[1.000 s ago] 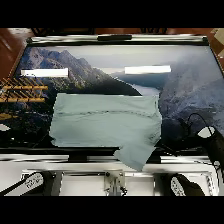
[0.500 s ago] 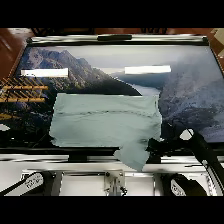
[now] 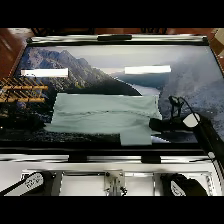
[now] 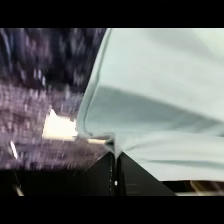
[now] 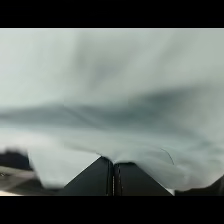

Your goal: Fold the shirts.

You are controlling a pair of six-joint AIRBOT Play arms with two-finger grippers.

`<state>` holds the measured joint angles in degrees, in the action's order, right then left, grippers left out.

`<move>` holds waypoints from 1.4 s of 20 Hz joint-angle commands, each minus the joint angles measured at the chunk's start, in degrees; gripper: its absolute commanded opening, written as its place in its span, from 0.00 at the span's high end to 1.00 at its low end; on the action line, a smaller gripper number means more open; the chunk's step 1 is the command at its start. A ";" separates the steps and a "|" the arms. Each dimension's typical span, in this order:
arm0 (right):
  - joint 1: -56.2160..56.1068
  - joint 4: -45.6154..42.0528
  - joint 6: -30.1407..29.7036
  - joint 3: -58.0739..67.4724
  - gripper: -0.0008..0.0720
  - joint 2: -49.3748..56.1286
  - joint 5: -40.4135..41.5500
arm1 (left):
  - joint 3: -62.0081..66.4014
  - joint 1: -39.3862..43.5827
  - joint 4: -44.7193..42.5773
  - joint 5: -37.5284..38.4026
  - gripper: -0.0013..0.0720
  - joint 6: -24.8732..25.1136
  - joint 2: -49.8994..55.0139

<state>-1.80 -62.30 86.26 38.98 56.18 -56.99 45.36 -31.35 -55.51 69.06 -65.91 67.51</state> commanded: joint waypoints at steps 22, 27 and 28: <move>10.86 -1.11 -8.07 31.10 0.06 32.65 -12.39 | 34.53 12.09 4.11 6.67 0.08 -15.61 27.54; 10.54 4.42 -11.93 31.10 0.06 37.42 -10.47 | 34.53 13.09 4.11 6.64 0.08 -15.13 24.59; 10.12 4.42 -11.96 31.12 0.06 38.42 -9.79 | 34.53 13.42 4.13 6.64 0.08 -15.15 24.48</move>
<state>8.47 -60.01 75.77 70.06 92.12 -66.63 79.85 -18.46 -51.40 75.11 -81.41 93.14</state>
